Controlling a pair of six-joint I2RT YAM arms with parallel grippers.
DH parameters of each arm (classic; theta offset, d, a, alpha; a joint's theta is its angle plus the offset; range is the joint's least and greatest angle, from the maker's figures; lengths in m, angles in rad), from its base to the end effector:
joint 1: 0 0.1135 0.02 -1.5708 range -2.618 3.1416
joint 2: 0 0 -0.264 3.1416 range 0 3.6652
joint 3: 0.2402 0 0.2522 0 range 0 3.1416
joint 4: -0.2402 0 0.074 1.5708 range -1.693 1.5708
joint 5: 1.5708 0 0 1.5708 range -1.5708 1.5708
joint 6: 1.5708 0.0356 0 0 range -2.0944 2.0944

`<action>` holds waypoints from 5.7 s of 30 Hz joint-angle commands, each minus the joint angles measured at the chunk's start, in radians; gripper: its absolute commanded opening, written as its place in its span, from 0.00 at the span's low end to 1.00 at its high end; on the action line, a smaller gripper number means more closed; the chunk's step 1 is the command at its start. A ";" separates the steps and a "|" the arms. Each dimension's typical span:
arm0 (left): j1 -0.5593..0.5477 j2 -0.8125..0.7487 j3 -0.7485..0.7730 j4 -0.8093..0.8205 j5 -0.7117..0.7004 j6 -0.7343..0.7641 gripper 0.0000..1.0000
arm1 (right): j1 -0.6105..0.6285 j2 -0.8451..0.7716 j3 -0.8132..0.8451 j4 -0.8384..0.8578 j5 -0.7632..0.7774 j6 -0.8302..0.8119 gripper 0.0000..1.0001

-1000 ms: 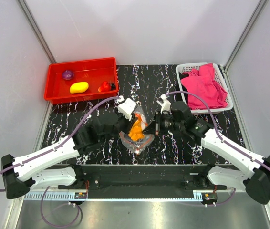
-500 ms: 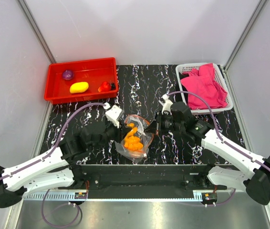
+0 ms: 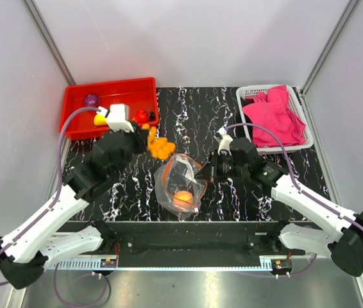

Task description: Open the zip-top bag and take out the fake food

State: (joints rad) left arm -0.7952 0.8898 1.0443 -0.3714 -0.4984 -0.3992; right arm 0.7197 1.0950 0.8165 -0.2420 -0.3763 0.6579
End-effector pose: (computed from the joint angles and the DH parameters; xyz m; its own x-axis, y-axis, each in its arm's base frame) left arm 0.1448 -0.1233 0.3929 -0.2555 -0.2270 -0.9398 0.2181 0.9334 -0.2848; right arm 0.1749 0.1707 0.2853 -0.8174 0.0398 -0.5747 -0.4461 0.5876 0.6751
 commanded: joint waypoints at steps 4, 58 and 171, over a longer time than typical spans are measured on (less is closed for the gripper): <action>0.391 0.190 0.163 -0.046 0.211 -0.153 0.00 | -0.012 -0.024 0.046 -0.029 0.017 -0.041 0.00; 0.078 -0.226 -0.386 0.288 0.617 -0.440 0.79 | -0.028 0.115 0.113 0.078 -0.125 -0.040 0.00; -0.220 0.002 -0.495 0.132 0.279 -0.230 0.18 | -0.063 0.209 0.148 -0.036 -0.296 -0.155 0.00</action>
State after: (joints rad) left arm -1.0134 0.9962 0.5266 -0.1791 -0.0746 -0.6449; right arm 0.6563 1.3460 0.9627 -0.3084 -0.6731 0.4995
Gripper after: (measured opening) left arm 0.685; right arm 0.009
